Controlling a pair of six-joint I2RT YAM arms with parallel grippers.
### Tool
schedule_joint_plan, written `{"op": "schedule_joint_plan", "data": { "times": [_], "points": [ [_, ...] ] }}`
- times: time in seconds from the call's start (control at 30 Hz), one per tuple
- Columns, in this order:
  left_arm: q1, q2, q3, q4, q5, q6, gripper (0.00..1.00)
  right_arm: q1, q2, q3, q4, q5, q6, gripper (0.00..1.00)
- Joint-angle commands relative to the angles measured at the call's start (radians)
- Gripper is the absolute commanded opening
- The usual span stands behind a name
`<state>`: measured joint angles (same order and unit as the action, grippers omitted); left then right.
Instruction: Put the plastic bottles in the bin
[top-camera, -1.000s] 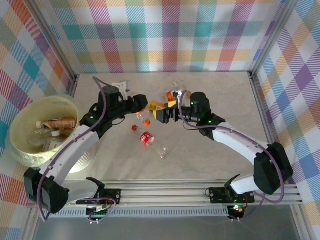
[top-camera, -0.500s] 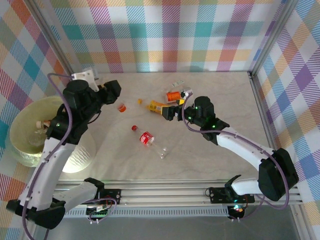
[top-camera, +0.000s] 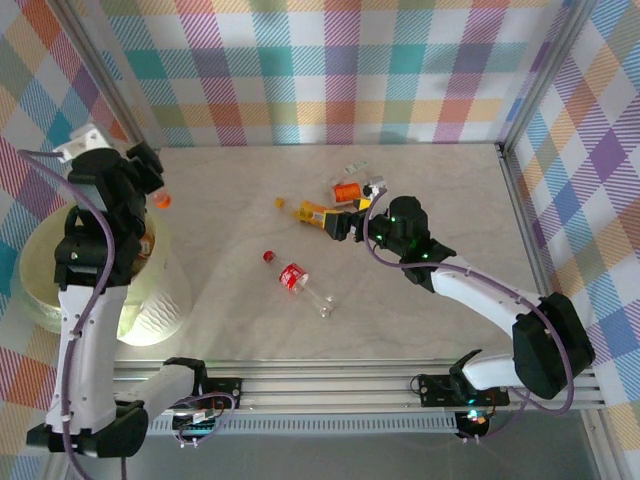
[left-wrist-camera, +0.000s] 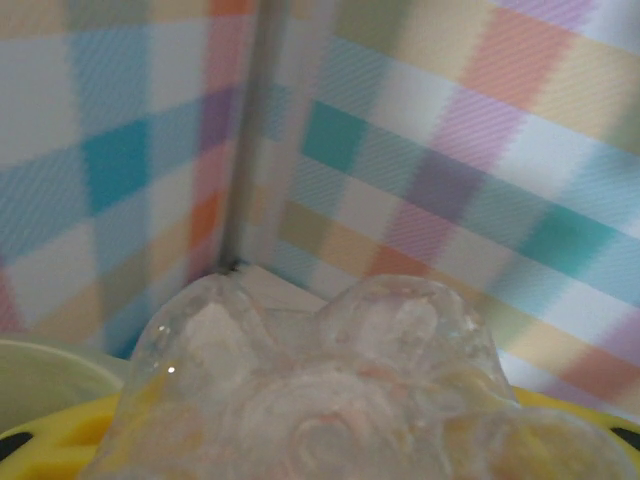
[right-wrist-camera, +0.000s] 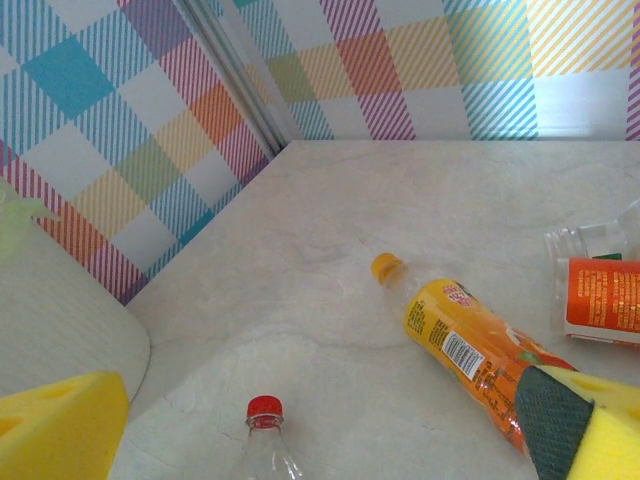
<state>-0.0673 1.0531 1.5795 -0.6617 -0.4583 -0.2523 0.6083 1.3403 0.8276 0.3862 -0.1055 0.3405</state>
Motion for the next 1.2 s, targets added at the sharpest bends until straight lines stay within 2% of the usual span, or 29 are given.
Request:
{"op": "schedule_joint_plan", "data": {
  "times": [0.0,0.33,0.47,0.63,0.73,0.93,1.1,1.17],
  "points": [
    [0.108,0.004,0.048,-0.033,-0.023,0.027,0.53,-0.005,-0.005,0.016,0.015,0.002,-0.029,1.00],
    [0.515,0.012,0.003,-0.107,0.306,-0.100,0.53,-0.007,0.012,0.009,0.026,0.007,-0.024,1.00],
    [0.678,0.005,-0.083,-0.048,0.496,-0.195,0.52,-0.007,0.023,0.033,0.003,-0.011,-0.042,1.00],
    [0.825,0.025,-0.164,0.011,0.657,-0.293,0.52,-0.008,0.031,0.047,-0.030,-0.007,-0.058,1.00],
    [0.859,0.054,-0.191,0.024,0.729,-0.352,0.55,-0.008,0.031,0.047,-0.039,0.005,-0.058,1.00],
    [0.858,0.097,-0.224,0.042,0.731,-0.422,0.58,-0.008,0.032,0.050,-0.047,0.040,-0.038,1.00],
    [0.858,0.089,-0.222,0.024,0.708,-0.437,0.73,-0.010,0.043,0.076,-0.089,0.036,-0.023,1.00],
    [0.858,0.073,-0.222,0.021,0.706,-0.432,0.83,-0.012,0.054,0.096,-0.119,0.036,-0.008,1.00]
  ]
}}
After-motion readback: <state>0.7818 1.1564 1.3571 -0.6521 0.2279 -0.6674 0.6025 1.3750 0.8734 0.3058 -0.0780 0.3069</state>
